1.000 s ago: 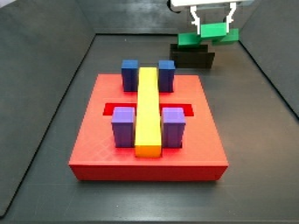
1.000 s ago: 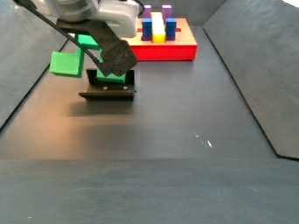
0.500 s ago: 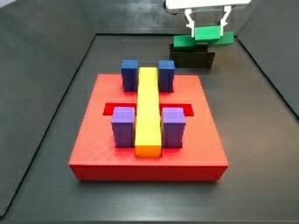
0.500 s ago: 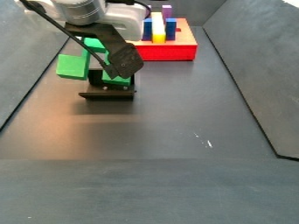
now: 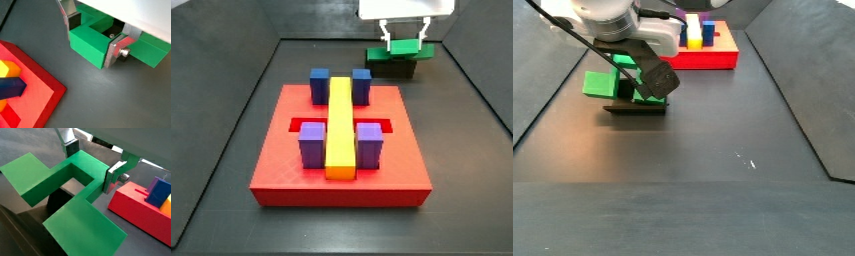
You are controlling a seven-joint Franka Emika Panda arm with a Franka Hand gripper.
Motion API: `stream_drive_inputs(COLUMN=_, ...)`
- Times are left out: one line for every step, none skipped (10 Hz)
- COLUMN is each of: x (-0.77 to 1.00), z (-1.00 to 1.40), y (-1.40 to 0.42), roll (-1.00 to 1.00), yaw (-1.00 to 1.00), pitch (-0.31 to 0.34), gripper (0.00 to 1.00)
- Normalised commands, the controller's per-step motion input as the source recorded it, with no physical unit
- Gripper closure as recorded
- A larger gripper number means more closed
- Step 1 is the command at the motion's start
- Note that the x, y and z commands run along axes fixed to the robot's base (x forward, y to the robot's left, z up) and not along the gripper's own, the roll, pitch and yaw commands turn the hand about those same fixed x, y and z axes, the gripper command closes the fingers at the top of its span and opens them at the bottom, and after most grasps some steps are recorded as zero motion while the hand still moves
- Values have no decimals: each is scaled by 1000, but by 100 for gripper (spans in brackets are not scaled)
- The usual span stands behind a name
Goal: Pick up the green object. Move up. Place the green object on the fixture. Regrasp the green object. Move to above the board. Insert the green object.
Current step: Place the green object on the fixture.
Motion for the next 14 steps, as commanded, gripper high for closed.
stream_drive_inputs(x=0, z=51, y=3, roll=0, yaw=-6, pitch=123, gripper=100)
stream_drive_inputs(x=29, z=0, y=20, roll=100, yaw=-9, pitch=154, gripper=100)
stream_drive_inputs(x=0, z=-14, y=43, roll=200, yaw=0, pitch=106, gripper=100)
stream_drive_inputs(x=0, z=-63, y=63, roll=229, yaw=0, pitch=89, gripper=100)
stream_drive_inputs(x=-20, z=-83, y=137, roll=206, yaw=0, pitch=89, gripper=100)
stream_drive_inputs(x=0, z=-54, y=43, roll=94, yaw=0, pitch=77, gripper=100)
stream_drive_inputs(x=0, z=-20, y=6, roll=3, yaw=0, pitch=60, gripper=100)
stream_drive_inputs(x=0, z=-86, y=0, roll=0, yaw=0, pitch=9, gripper=100)
stream_drive_inputs(x=0, z=-29, y=0, roll=0, yaw=0, pitch=0, gripper=100)
stream_drive_inputs(x=0, z=-57, y=0, roll=0, yaw=0, pitch=51, gripper=100)
stream_drive_inputs(x=0, z=-17, y=43, roll=-40, yaw=0, pitch=83, gripper=100)
stream_drive_inputs(x=0, z=-20, y=0, roll=0, yaw=0, pitch=63, gripper=100)
stream_drive_inputs(x=66, z=-6, y=0, roll=0, yaw=-9, pitch=66, gripper=100)
stream_drive_inputs(x=0, z=0, y=0, roll=0, yaw=0, pitch=0, gripper=0)
